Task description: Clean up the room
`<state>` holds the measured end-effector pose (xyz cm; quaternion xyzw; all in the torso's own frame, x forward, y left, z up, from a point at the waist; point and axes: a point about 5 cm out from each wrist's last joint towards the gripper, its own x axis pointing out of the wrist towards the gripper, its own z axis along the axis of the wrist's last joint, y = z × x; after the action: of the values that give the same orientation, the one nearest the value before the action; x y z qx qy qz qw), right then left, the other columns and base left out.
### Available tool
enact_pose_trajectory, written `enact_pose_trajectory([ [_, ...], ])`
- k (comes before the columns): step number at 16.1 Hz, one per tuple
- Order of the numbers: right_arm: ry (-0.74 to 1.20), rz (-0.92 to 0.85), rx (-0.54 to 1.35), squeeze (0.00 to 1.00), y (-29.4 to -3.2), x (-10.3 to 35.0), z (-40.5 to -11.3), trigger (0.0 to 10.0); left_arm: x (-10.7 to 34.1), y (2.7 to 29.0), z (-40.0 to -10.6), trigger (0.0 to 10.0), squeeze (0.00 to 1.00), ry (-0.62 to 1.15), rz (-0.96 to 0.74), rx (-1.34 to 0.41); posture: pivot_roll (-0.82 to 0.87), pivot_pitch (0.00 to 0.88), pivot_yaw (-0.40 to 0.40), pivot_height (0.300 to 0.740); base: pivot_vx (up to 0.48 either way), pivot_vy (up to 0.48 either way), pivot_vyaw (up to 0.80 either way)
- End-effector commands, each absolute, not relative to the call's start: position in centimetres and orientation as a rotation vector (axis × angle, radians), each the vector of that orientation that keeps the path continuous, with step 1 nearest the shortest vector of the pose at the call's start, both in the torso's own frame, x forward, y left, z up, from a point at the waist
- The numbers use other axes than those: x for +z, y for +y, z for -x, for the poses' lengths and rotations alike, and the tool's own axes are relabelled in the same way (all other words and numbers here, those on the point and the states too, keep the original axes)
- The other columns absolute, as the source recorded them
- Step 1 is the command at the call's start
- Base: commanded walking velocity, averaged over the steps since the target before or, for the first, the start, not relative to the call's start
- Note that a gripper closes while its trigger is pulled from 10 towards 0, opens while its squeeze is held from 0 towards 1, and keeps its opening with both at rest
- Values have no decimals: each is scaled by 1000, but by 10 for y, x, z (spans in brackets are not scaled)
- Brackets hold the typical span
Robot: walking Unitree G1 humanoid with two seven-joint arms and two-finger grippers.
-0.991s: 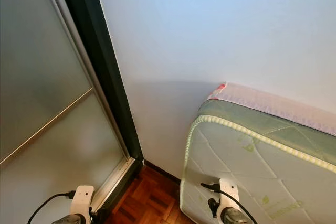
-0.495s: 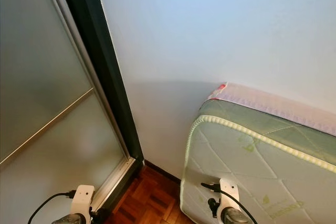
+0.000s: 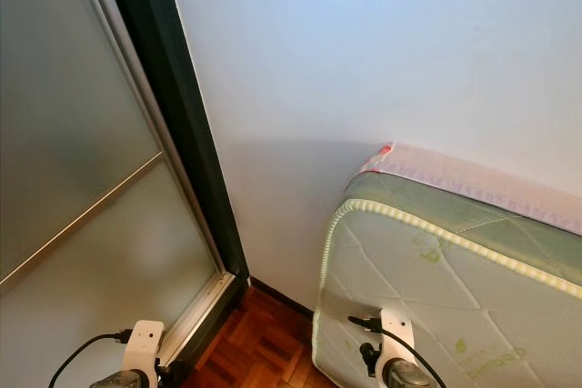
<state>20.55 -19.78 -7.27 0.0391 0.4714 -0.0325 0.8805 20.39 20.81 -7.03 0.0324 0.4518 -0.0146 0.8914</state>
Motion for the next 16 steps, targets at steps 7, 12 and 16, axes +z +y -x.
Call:
enact_pose_trajectory([
  [7,899,-68,-67,0,-202,-58,-229,10000,-71,210,-202,10000,0,959,-74,-31,-44,0,16,740,0,0,0],
  [12,899,-67,-65,0,-202,-58,-229,10000,-71,210,-202,10000,0,957,-72,-32,-45,0,15,740,0,0,0],
  [16,898,-71,-62,0,-202,-58,-229,10000,-71,210,-202,10000,0,957,-72,-32,-45,0,16,740,0,0,0],
])
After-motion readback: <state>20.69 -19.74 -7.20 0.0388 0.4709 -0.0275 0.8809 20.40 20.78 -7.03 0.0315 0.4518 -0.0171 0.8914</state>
